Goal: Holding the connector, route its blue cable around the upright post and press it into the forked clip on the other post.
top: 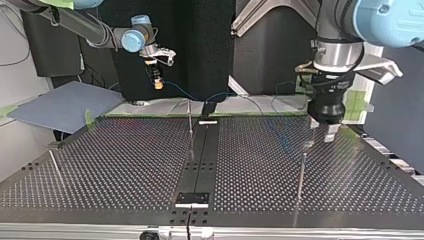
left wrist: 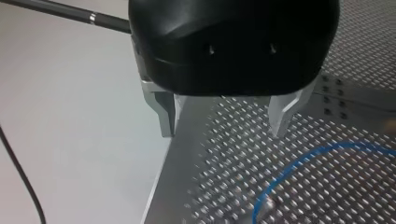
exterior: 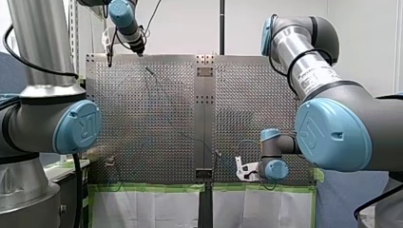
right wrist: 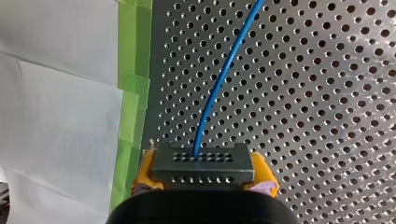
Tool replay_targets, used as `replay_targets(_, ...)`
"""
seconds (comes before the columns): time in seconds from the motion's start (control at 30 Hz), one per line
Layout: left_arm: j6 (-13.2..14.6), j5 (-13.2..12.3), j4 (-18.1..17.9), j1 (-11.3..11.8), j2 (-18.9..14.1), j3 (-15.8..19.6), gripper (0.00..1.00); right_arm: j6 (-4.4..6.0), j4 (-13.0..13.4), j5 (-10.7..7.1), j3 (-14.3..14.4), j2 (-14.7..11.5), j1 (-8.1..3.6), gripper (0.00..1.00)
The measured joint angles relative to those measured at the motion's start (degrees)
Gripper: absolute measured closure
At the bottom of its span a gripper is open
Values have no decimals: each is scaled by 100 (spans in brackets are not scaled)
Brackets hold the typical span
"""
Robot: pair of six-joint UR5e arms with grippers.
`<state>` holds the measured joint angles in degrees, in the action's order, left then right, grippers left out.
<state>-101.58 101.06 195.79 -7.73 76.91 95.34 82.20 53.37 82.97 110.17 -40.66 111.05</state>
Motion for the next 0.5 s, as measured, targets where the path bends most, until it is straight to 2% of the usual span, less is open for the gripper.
replay_targets(0.23,330,242,382,33,11,88,0,-5,-23,0,1,-1,1,100)
replay_targets(0.5,316,468,774,85,26,139,0,-15,-43,0,1,0,3,100)
